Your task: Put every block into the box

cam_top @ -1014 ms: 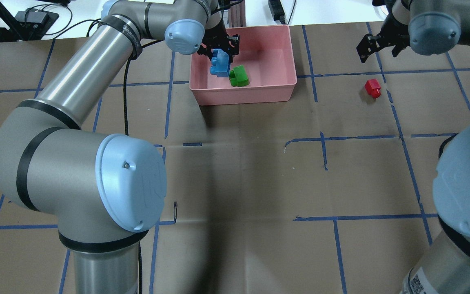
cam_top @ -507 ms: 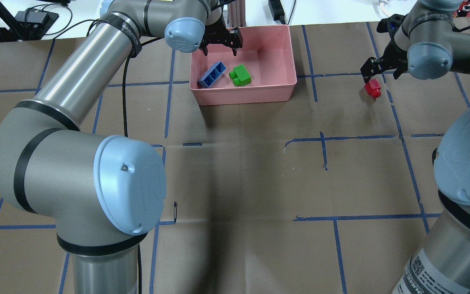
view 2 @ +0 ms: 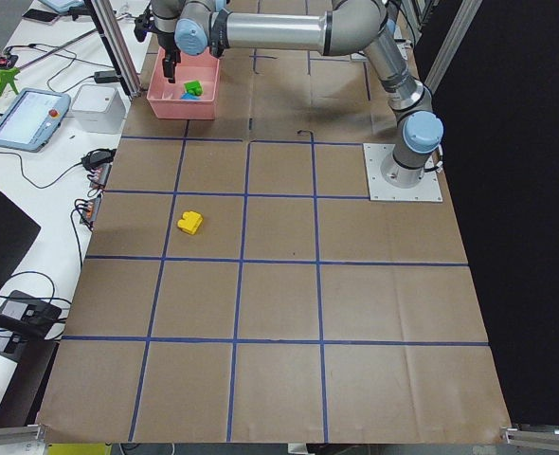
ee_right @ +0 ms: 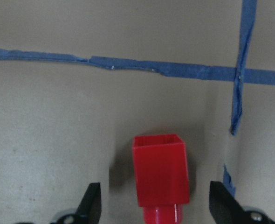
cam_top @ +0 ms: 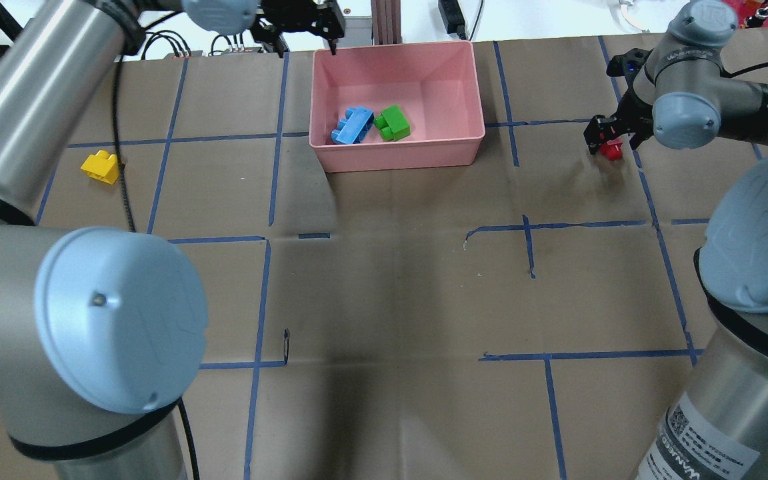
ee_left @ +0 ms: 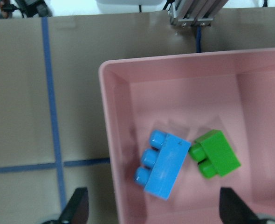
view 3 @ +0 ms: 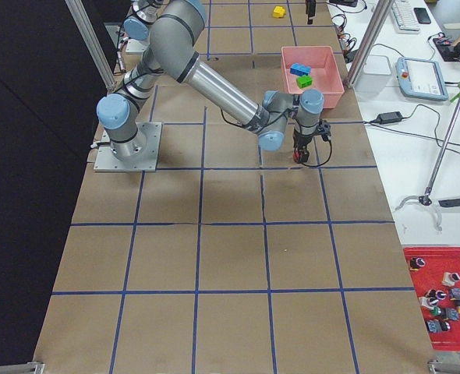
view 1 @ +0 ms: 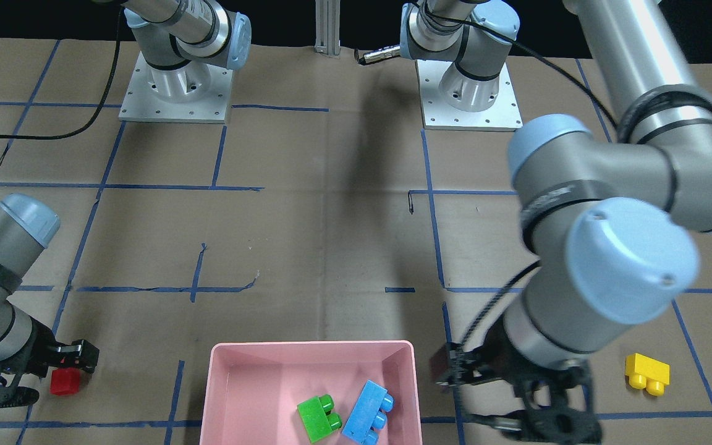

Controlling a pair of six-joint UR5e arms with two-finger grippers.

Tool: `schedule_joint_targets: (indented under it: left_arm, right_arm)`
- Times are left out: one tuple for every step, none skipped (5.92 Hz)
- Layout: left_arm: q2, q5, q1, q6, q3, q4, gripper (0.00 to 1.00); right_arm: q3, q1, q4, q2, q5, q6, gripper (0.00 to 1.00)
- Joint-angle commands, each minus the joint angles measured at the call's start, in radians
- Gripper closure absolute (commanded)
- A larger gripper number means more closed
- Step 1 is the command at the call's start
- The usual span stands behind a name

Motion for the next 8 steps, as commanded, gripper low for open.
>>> schedule_joint_targets:
  left_arm:
    - [0.083,-0.001,0.195,0.196,-0.098,-0.044,0.01]
    - [0.088,-0.003,0.294,0.317,-0.135,-0.033,0.01]
    - [0.074,-0.012,0.374,0.42,-0.137,-0.033,0.01]
    - [0.059,-0.007,0.417,0.522,-0.14,-0.032,0.01]
    - [0.053,-0.003,0.442,0.734,-0.139,-0.027,0.01]
    - [0.053,-0.001,0.462,1.045,-0.14,-0.029,0.01]
    - [0.05,-0.003,0.482,1.286,-0.14,-0.03,0.01]
    - [0.042,-0.001,0.498,1.545,-0.142,-0.032,0.01]
  right_arm:
    - [0.001,-0.002,-0.001,0.0,-0.001,-0.006,0.8]
    - [-0.011,-0.002,-0.001,-0.011,-0.003,-0.024,0.94]
    - [-0.033,-0.002,-0.004,-0.022,-0.004,-0.058,0.96]
    - [-0.071,0.003,-0.002,-0.055,-0.004,-0.067,0.97]
    - [-0.097,0.026,0.005,-0.109,-0.003,-0.078,0.96]
    - [-0.103,0.131,0.016,-0.17,-0.026,-0.06,0.96]
    - [-0.111,0.258,0.021,-0.195,-0.062,0.047,0.96]
    - [-0.14,0.394,0.021,-0.192,-0.052,0.22,0.96]
